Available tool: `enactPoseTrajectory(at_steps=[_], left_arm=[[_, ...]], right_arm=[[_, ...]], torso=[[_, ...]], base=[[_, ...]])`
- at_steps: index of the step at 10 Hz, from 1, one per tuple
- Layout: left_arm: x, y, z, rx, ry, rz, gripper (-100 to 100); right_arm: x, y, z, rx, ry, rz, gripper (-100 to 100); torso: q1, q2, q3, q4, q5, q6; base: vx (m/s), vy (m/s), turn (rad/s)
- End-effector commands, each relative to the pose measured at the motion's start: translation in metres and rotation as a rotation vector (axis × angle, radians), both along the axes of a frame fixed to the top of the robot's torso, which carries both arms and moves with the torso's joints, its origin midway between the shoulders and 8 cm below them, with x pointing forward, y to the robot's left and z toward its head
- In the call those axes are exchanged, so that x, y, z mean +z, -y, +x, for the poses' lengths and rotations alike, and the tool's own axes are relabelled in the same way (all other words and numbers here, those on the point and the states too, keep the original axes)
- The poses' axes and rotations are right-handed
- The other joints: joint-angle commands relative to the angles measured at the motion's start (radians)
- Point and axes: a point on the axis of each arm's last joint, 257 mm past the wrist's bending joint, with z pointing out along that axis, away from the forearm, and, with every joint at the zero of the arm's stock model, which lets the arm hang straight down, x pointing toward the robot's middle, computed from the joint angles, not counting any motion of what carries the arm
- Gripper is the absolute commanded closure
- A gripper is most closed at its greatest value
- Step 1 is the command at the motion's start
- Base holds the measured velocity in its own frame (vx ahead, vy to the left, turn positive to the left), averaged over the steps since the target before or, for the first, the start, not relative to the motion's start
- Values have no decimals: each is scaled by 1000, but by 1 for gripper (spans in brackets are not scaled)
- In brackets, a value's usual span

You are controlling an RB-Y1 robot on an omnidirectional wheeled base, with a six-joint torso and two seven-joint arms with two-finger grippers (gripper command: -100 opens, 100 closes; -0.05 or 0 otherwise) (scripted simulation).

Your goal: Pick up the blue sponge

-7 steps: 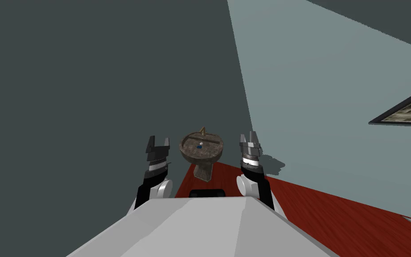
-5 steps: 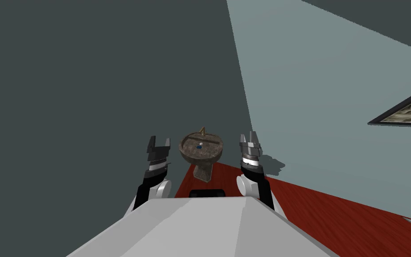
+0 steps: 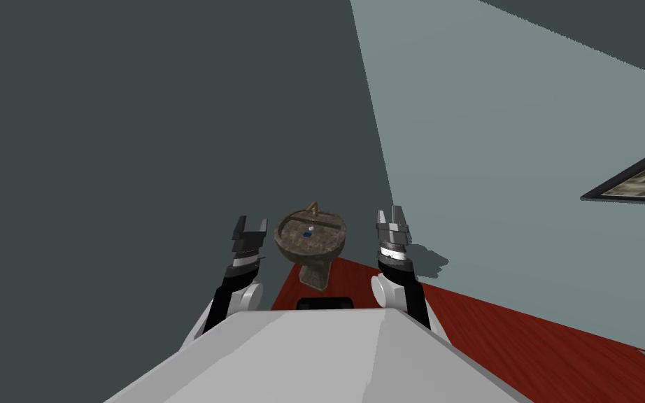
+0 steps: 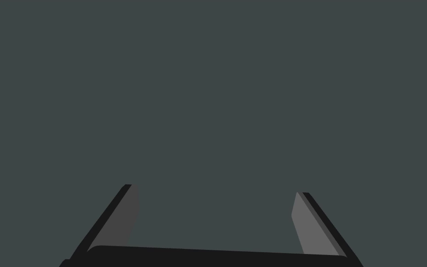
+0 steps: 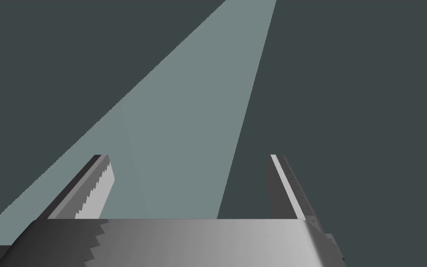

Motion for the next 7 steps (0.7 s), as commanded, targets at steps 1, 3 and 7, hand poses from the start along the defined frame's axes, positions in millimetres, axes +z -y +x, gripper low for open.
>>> enactPoseTrajectory(at_steps=[1, 3, 7], left_arm=[[-10, -11, 5, -16, -7, -22, -100], [-19, -22, 9, -20, -19, -43, -100], [-34, -59, 16, -24, -17, -129, -100]], right_arm=[[0, 0, 0, 0, 0, 0, 0], [0, 0, 0, 0, 0, 0, 0], [0, 0, 0, 0, 0, 0, 0]], torso=[[0, 0, 0, 0, 0, 0], [2, 2, 1, 0, 0, 0], [2, 2, 1, 0, 0, 0]], base=[[86, -119, -13], [67, -72, -8], [99, -108, -16]])
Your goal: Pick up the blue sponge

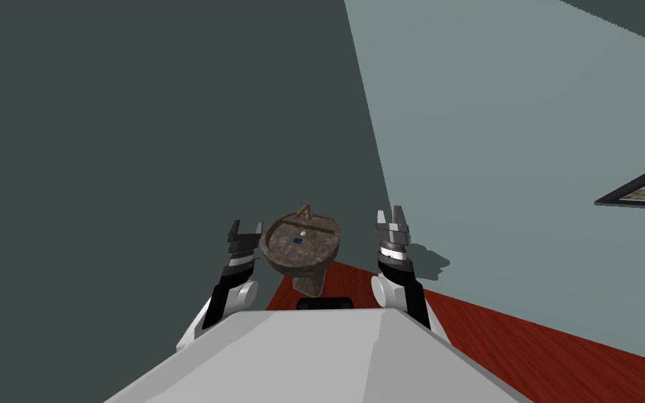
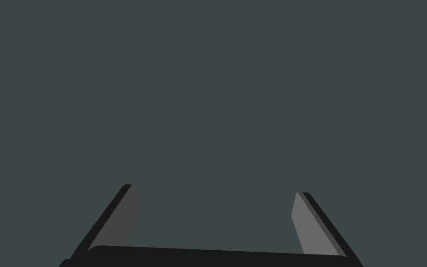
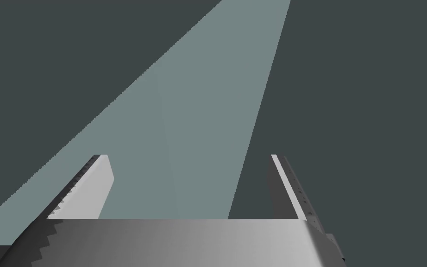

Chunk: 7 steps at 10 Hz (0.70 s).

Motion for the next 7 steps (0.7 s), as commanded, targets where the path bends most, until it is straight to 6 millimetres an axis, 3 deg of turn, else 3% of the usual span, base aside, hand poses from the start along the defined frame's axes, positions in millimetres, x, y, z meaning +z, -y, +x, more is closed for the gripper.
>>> enactPoseTrajectory(at_steps=[1, 4, 7], left_arm=[[-9, -8, 3, 2, -11, -25, -100], [-16, -37, 5, 11, 5, -99, -100], [-25, -40, 6, 17, -13, -103, -100]], right_arm=[[0, 0, 0, 0, 0, 0, 0], [0, 0, 0, 0, 0, 0, 0], [0, 0, 0, 0, 0, 0, 0]], torso=[[0, 0, 0, 0, 0, 0], [7, 6, 3, 1, 1, 0], [9, 7, 4, 2, 2, 0]], base=[[84, -124, 8], [17, -41, 74], [1, -3, 8]])
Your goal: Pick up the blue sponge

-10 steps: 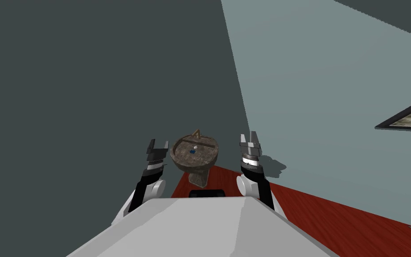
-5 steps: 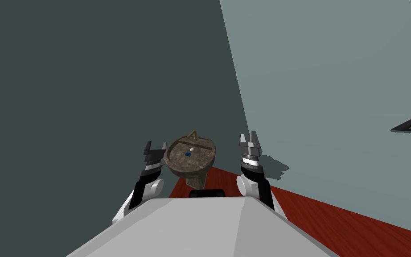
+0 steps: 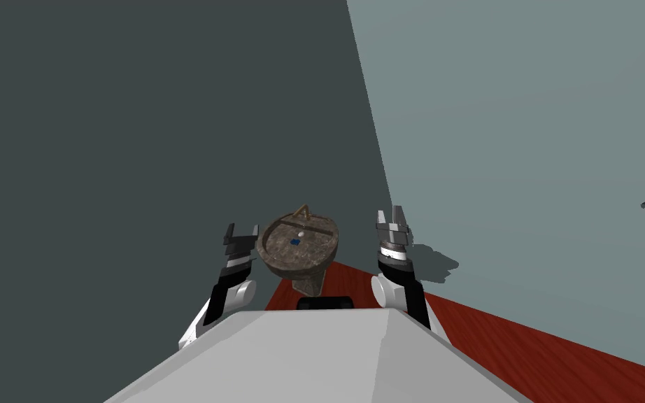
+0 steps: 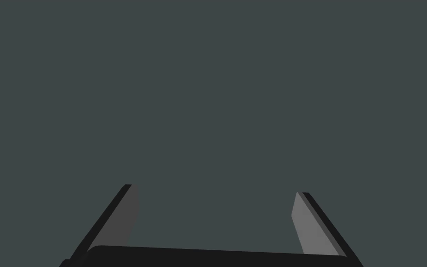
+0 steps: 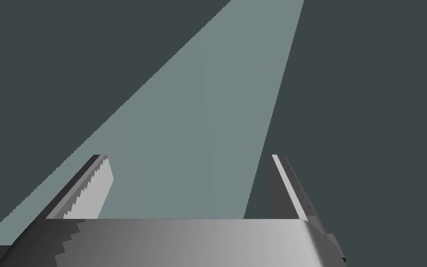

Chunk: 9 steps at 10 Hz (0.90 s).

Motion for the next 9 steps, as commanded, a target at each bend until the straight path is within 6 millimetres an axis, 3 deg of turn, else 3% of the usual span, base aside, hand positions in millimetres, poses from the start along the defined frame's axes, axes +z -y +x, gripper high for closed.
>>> enactPoseTrajectory(at_steps=[1, 2, 9], left_arm=[[0, 0, 0, 1, -1, 0, -100], [-8, -17, 1, 12, 1, -43, -100], [-8, -17, 1, 12, 1, -43, -100]], right_arm=[[0, 0, 0, 0, 0, 0, 0], [0, 0, 0, 0, 0, 0, 0], [0, 0, 0, 0, 0, 0, 0]], torso=[[0, 0, 0, 0, 0, 0], [0, 0, 0, 0, 0, 0], [0, 0, 0, 0, 0, 0]], base=[[-2, -1, -16], [10, -27, 69], [1, -8, 7]])
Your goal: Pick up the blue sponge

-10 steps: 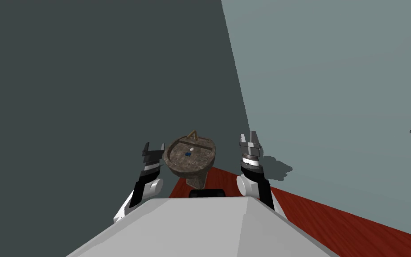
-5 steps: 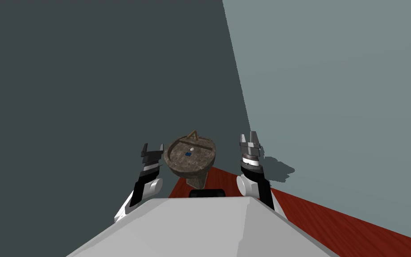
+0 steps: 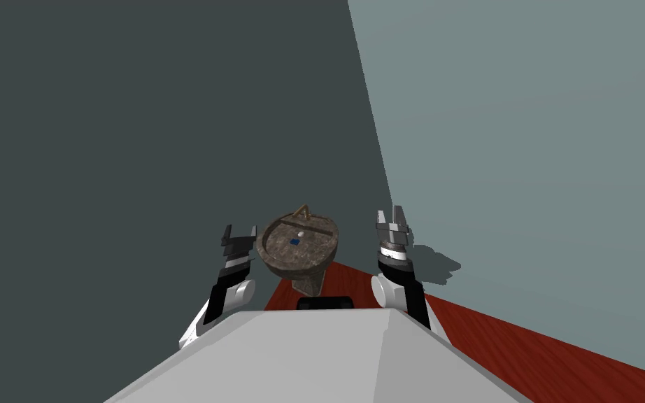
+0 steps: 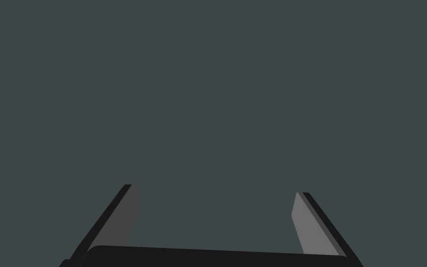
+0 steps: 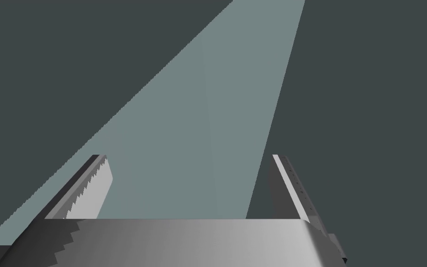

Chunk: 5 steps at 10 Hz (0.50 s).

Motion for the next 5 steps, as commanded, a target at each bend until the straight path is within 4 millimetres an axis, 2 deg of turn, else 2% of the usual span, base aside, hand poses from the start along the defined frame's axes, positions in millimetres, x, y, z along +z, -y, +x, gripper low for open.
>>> enactPoseTrajectory(at_steps=[1, 5], left_arm=[[0, 0, 0, 0, 0, 0, -100], [-11, -12, 1, -7, 32, -102, -100]], right_arm=[[0, 0, 0, 0, 0, 0, 0], [0, 0, 0, 0, 0, 0, 0]], torso=[[0, 0, 0, 0, 0, 0], [0, -1, 0, 0, 0, 0]], base=[[-9, -43, -70], [5, -22, 37]])
